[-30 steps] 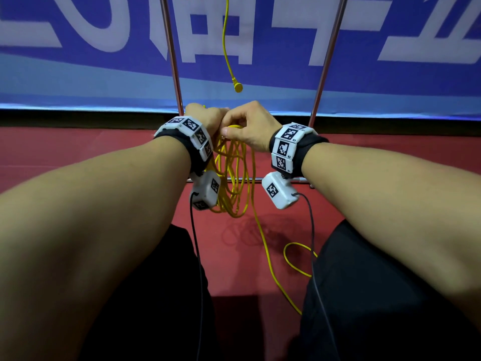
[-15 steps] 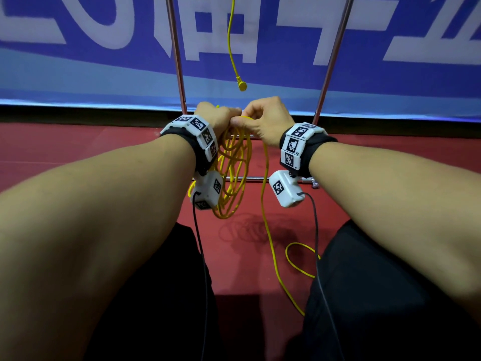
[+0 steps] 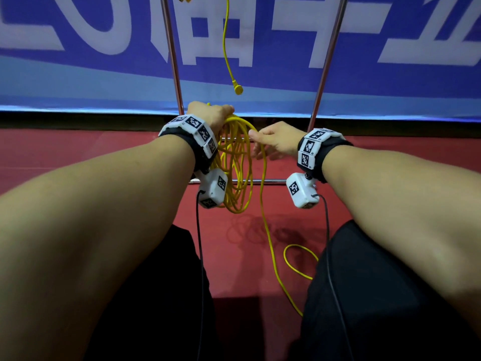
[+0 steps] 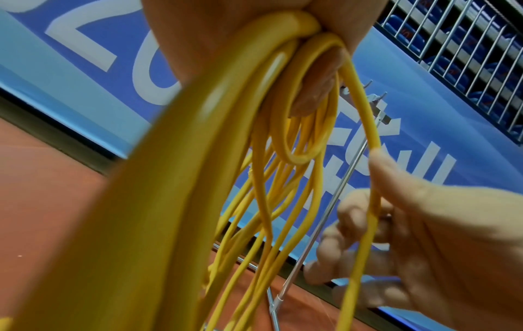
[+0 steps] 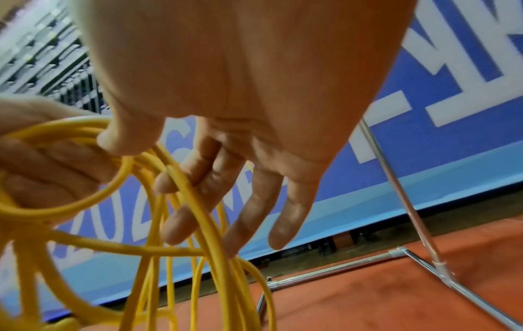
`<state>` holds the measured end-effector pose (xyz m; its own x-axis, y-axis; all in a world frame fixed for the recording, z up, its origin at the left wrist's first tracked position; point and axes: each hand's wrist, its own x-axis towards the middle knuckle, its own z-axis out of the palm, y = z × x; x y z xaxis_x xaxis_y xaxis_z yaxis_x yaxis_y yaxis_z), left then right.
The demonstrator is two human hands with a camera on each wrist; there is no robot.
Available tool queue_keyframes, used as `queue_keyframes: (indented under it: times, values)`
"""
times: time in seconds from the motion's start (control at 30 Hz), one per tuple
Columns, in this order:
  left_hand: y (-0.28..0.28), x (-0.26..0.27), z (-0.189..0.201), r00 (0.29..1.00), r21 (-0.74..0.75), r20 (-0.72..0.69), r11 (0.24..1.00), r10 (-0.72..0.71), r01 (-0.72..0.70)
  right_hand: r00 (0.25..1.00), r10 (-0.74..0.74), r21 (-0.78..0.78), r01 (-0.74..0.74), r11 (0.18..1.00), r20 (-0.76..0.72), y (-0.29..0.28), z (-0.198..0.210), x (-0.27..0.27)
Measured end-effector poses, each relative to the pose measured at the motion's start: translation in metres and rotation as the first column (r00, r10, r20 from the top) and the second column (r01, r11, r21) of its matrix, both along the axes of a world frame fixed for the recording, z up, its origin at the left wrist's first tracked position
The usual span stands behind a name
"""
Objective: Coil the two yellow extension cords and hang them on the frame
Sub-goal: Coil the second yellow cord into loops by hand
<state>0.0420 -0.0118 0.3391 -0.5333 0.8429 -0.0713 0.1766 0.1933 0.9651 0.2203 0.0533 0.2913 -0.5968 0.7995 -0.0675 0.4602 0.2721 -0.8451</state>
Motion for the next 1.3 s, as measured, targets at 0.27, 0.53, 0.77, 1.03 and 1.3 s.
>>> queue_keyframes:
  times: [0.27, 0.53, 0.77, 1.03, 1.3]
  values:
    - [-0.006, -0.002, -0.006, 0.995, -0.041, -0.062, 0.997, -0.075, 0.073, 0.969, -0.207, 0.093, 0.22, 0.971, -0.134, 0.006, 0.017, -0.002]
    - [-0.008, 0.002, -0.004, 0.979, -0.138, -0.084, 0.975, -0.188, 0.176, 0.987, -0.114, 0.289, 0.142, 0.947, -0.114, 0.0, 0.02, -0.01]
    - [-0.004, 0.008, -0.005, 0.987, -0.128, -0.101, 0.985, -0.127, 0.114, 0.991, -0.083, 0.347, 0.116, 0.931, -0.108, -0.007, 0.024, -0.026]
    - [0.003, 0.001, -0.002, 1.0, -0.019, -0.023, 1.0, -0.008, 0.007, 0.995, -0.054, 0.083, 0.062, 0.995, -0.088, -0.003, 0.011, -0.009]
    - [0.003, -0.006, -0.007, 0.999, -0.012, -0.047, 1.0, -0.026, 0.026, 0.972, -0.22, -0.094, 0.213, 0.973, -0.078, -0.001, 0.011, -0.004]
